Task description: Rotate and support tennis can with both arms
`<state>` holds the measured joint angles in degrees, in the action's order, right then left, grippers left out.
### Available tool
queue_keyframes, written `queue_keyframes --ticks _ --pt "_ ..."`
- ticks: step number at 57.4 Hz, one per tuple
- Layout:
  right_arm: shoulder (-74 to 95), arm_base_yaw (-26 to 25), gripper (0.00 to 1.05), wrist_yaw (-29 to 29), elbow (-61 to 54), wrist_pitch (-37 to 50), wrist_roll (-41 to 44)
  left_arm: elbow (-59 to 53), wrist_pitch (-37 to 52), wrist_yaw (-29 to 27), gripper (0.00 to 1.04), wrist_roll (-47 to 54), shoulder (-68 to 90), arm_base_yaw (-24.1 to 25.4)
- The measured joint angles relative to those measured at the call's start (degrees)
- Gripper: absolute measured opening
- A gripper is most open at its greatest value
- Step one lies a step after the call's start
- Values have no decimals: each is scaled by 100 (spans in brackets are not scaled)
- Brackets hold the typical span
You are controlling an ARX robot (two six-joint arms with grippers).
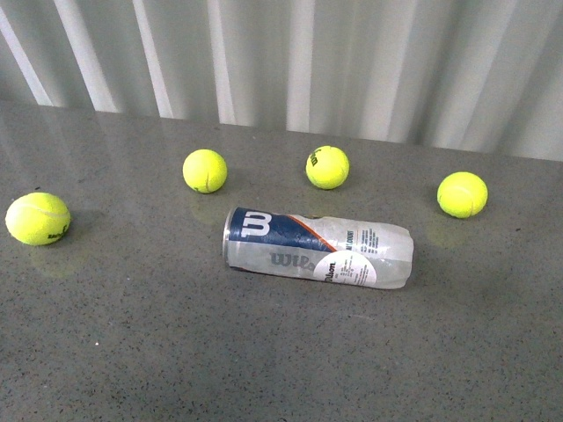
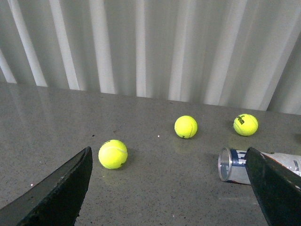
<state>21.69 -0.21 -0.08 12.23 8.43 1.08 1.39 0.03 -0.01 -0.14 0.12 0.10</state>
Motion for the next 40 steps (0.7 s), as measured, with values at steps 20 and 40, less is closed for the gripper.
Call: queue_keyframes --ticks 20,40 --pt "-804 0 3 0 -734 28 -37 0 0 0 98 0 0 0" --pt "-1880 0 3 0 -973 -857 -46 2 -2 -4 98 0 2 0"
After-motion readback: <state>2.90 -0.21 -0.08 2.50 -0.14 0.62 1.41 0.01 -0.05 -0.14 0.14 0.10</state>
